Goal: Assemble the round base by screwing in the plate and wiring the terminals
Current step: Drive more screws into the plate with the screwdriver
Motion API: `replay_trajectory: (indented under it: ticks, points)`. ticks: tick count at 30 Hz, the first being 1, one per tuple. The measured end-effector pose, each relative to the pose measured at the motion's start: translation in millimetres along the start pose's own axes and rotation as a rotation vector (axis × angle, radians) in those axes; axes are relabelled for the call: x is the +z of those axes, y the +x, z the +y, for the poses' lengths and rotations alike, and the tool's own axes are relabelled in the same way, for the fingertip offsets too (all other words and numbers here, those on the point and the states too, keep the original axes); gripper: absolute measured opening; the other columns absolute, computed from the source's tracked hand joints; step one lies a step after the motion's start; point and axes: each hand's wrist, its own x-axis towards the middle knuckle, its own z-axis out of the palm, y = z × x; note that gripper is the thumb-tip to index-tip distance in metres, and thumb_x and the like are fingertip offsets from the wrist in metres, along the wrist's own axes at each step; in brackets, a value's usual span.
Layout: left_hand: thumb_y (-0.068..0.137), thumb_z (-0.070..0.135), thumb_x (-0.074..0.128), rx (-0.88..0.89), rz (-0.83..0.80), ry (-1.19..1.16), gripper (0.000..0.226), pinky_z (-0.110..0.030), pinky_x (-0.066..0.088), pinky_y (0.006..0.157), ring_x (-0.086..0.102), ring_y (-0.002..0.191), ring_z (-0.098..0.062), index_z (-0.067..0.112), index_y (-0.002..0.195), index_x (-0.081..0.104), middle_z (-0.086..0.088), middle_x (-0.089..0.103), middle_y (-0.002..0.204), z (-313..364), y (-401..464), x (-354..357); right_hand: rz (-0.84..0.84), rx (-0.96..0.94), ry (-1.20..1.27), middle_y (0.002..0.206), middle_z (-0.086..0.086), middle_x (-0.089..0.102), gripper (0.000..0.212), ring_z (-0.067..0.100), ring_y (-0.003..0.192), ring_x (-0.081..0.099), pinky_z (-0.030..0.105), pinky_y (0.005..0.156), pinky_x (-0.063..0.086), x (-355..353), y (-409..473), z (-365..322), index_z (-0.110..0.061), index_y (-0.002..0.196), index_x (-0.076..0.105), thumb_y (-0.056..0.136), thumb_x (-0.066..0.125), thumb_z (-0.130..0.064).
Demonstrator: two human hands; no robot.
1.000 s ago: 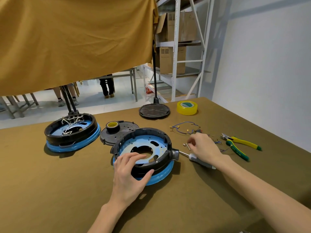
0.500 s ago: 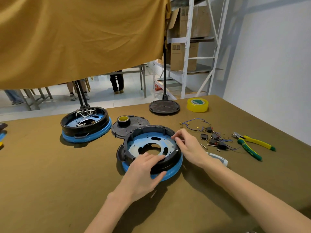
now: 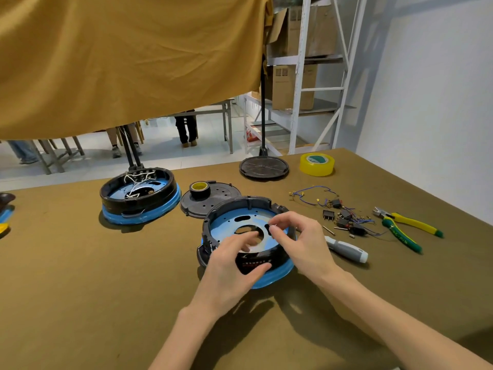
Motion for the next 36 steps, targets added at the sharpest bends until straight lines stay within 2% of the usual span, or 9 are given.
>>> replay_trajectory:
  ticks: [2, 4, 6, 11, 16, 21, 28, 33, 36]
  points:
    - [0.086, 0.051, 0.072, 0.023, 0.045, 0.035, 0.043, -0.024, 0.031, 0.119, 0.056, 0.120, 0.001, 0.037, 0.125, 0.064, 0.029, 0.062, 0.116, -10, -2, -9, -0.061, 0.035, 0.029, 0.087, -0.017, 0.072, 0.008, 0.008, 0.090, 0.069, 0.018, 0.081, 0.052, 1, -2, -1, -0.025, 0.097, 0.075, 0.092, 0.074, -0.019]
    - [0.085, 0.055, 0.068, 0.014, 0.061, 0.096, 0.032, -0.034, 0.024, 0.122, 0.054, 0.117, 0.006, 0.038, 0.113, 0.069, 0.032, 0.063, 0.107, -18, -4, -14, -0.115, 0.033, 0.030, 0.089, -0.019, 0.072, 0.008, 0.007, 0.094, 0.068, 0.016, 0.086, 0.050, 4, -5, -3, -0.028, 0.094, 0.074, 0.092, 0.074, -0.020]
    - [0.084, 0.059, 0.068, -0.002, 0.065, 0.077, 0.032, -0.031, 0.029, 0.116, 0.053, 0.111, 0.008, 0.038, 0.108, 0.071, 0.034, 0.063, 0.101, -16, -4, -12, -0.126, 0.009, 0.020, 0.089, -0.021, 0.071, 0.009, 0.006, 0.096, 0.067, 0.012, 0.087, 0.046, 8, -7, -4, -0.029, 0.092, 0.076, 0.090, 0.076, -0.020]
    - [0.082, 0.053, 0.075, -0.024, 0.085, 0.076, 0.041, -0.019, 0.037, 0.094, 0.052, 0.102, 0.001, 0.036, 0.118, 0.070, 0.024, 0.067, 0.098, -1, -4, 4, -0.118, -0.008, 0.022, 0.089, -0.019, 0.074, 0.016, 0.005, 0.096, 0.069, 0.015, 0.088, 0.051, 9, -11, -2, -0.024, 0.101, 0.081, 0.089, 0.077, -0.014]
    - [0.083, 0.046, 0.077, 0.000, 0.082, 0.050, 0.037, -0.023, 0.045, 0.097, 0.056, 0.106, 0.000, 0.026, 0.114, 0.073, 0.014, 0.072, 0.106, -7, -10, 4, -0.160, -0.061, -0.018, 0.092, -0.016, 0.074, 0.014, 0.008, 0.098, 0.068, 0.020, 0.086, 0.053, 5, -17, 2, -0.022, 0.097, 0.082, 0.087, 0.078, -0.012]
    - [0.085, 0.049, 0.075, 0.012, 0.087, 0.063, 0.039, -0.024, 0.045, 0.096, 0.056, 0.105, -0.001, 0.026, 0.116, 0.073, 0.013, 0.072, 0.107, -10, -11, 7, -0.160, -0.045, -0.009, 0.098, -0.017, 0.073, 0.009, 0.010, 0.112, 0.061, 0.028, 0.096, 0.049, 4, -17, 4, -0.023, 0.092, 0.082, 0.086, 0.081, -0.017]
    - [0.087, 0.054, 0.069, 0.019, 0.068, 0.069, 0.041, -0.023, 0.044, 0.099, 0.055, 0.110, 0.000, 0.028, 0.118, 0.071, 0.015, 0.071, 0.110, -12, -13, 7, -0.229, -0.049, -0.038, 0.097, -0.016, 0.070, 0.008, 0.011, 0.107, 0.060, 0.041, 0.097, 0.048, 2, -18, 10, -0.026, 0.093, 0.081, 0.086, 0.080, -0.020]
    - [0.088, 0.050, 0.069, 0.100, 0.041, 0.133, 0.044, -0.024, 0.041, 0.100, 0.058, 0.108, -0.003, 0.028, 0.126, 0.067, 0.015, 0.071, 0.112, -13, -9, 3, -0.299, -0.073, -0.046, 0.111, -0.021, 0.066, 0.042, 0.008, 0.118, 0.059, 0.012, 0.101, 0.041, -9, -12, 19, -0.036, 0.125, 0.067, 0.083, 0.074, -0.035]
    - [0.091, 0.044, 0.067, 0.187, 0.013, 0.165, 0.037, -0.026, 0.041, 0.101, 0.060, 0.107, -0.003, 0.029, 0.124, 0.065, 0.013, 0.071, 0.113, -13, -7, 4, -0.411, -0.110, -0.196, 0.109, -0.024, 0.062, 0.050, 0.006, 0.117, 0.055, 0.017, 0.102, 0.039, -12, -9, 29, -0.035, 0.131, 0.060, 0.083, 0.075, -0.039]
